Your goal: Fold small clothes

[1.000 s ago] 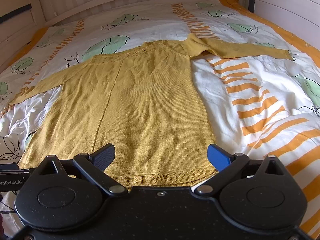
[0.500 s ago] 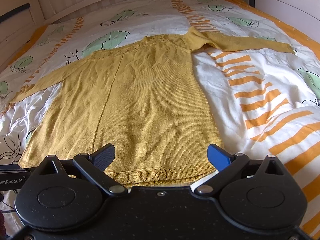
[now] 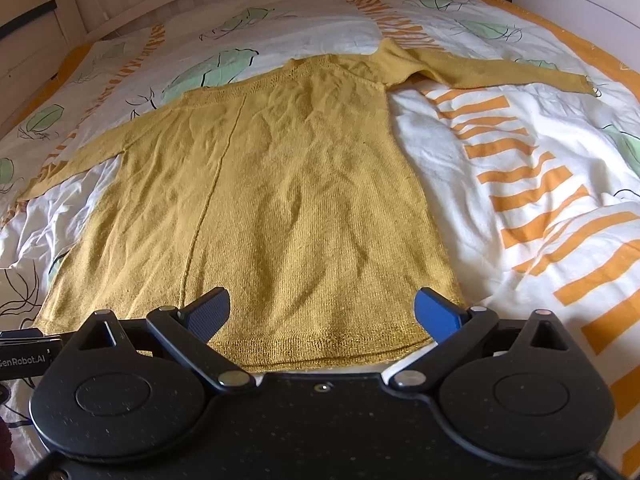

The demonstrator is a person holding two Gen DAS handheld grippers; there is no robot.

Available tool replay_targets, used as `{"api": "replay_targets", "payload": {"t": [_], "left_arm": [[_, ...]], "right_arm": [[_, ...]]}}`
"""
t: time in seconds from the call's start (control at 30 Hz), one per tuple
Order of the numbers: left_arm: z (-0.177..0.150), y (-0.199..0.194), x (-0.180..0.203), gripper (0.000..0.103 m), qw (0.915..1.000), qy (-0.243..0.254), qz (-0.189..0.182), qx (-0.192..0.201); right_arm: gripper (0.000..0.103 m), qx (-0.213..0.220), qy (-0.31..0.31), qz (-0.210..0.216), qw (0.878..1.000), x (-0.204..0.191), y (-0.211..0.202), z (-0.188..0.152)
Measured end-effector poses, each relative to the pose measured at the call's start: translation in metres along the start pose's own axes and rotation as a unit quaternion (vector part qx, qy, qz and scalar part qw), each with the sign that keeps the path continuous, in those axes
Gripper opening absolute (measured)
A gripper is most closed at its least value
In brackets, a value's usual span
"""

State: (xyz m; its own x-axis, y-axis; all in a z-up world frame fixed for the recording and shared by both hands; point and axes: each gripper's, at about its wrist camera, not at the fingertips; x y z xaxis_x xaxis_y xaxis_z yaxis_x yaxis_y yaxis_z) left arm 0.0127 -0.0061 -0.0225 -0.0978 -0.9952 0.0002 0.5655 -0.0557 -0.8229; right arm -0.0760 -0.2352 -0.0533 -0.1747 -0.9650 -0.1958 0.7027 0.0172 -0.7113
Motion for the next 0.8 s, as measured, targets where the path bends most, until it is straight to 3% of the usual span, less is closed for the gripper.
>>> {"api": "replay_targets", "payload": {"t": [0.37,0.8], "left_arm": [[0.017,0.013,0.0,0.089,1.0,0.002,0.004,-0.001],[0.085,0.041,0.016,0.089,0.9974,0.022,0.014,0.067]], "right_arm": [[0.099,-0.027,0.019,0.019,0.999,0.008,0.022,0.012],[0.099,-0.01,0.03,0.011,0.999,0.055,0.058,0.07]]}}
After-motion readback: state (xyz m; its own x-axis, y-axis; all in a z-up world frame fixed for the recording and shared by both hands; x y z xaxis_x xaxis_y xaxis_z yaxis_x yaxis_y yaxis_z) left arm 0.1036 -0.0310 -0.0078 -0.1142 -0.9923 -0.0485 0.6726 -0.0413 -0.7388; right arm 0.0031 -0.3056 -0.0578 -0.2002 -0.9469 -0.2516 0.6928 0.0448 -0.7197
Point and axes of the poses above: each gripper's, at about its wrist camera, not at the fingertips, and y roughly the way its jaws point, x to its right, z to its top, and after that the axes turned 6 degrees about x, right-handed
